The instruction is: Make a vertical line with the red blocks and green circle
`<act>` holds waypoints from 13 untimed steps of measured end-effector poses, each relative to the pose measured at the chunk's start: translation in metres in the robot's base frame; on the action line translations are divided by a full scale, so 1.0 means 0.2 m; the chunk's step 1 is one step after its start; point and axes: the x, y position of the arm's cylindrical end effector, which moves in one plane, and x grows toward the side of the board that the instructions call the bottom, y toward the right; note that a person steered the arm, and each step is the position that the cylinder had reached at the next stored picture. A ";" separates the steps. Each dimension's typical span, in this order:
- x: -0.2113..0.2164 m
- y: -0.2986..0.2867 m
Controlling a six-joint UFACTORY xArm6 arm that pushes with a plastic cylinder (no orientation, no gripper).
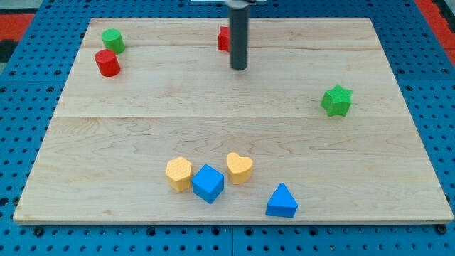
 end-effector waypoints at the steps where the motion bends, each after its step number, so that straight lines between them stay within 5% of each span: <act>1: -0.03 0.16; 5: -0.15 0.31; 6: -0.18 -0.41; 8: -0.18 -0.62; 10: -0.46 -0.54; 11: -0.51 -0.73; 12: -0.50 -1.03; 13: -0.30 -0.94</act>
